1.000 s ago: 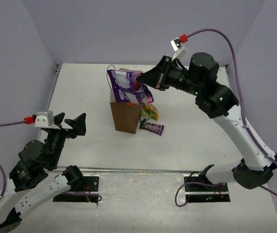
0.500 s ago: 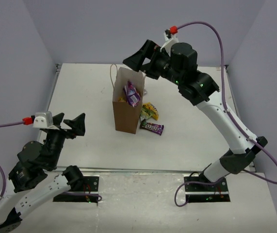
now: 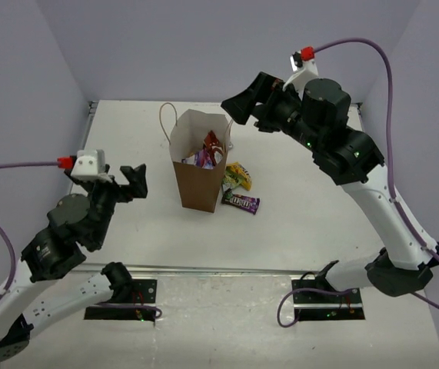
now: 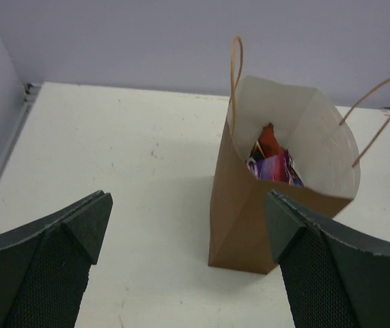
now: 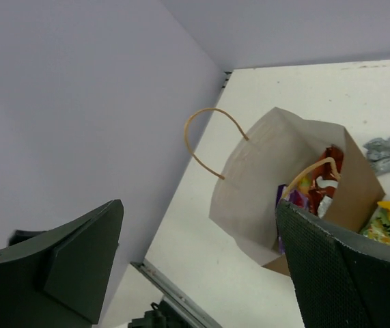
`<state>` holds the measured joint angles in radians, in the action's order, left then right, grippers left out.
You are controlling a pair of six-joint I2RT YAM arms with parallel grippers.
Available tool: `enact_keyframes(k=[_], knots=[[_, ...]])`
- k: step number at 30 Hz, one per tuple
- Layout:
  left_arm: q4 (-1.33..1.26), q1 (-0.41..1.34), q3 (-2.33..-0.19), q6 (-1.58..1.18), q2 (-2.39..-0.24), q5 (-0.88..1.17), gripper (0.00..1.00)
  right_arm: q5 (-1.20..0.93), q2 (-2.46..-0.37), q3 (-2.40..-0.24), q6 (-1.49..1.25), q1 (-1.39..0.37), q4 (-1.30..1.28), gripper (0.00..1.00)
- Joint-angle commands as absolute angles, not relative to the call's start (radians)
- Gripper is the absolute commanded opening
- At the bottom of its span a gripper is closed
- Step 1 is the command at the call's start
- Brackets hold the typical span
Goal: Place the snacks into the paper bag
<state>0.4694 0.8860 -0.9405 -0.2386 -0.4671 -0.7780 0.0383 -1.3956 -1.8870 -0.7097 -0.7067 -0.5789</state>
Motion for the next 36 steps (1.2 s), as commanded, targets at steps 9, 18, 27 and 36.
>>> enact_keyframes(k=[9,18,27,36], knots=[[0.597,0.632,-1.451,-0.209,-1.046,-0.411,1.00,0.020,-1.557,-1.930,-0.614,-0.683,-0.699,0.85],[0.562,0.232,-1.540,-0.241,-1.204,0.053,1.00,0.006,-1.637,-1.986,-0.620,-0.684,-0.707,0.82],[0.462,0.224,-1.520,-0.275,-1.275,0.251,0.90,0.026,-1.681,-2.040,-0.620,-0.683,-0.726,0.62],[0.454,0.224,-1.539,-0.284,-1.330,0.269,0.79,0.018,-1.713,-2.071,-0.623,-0.683,-0.732,0.30]])
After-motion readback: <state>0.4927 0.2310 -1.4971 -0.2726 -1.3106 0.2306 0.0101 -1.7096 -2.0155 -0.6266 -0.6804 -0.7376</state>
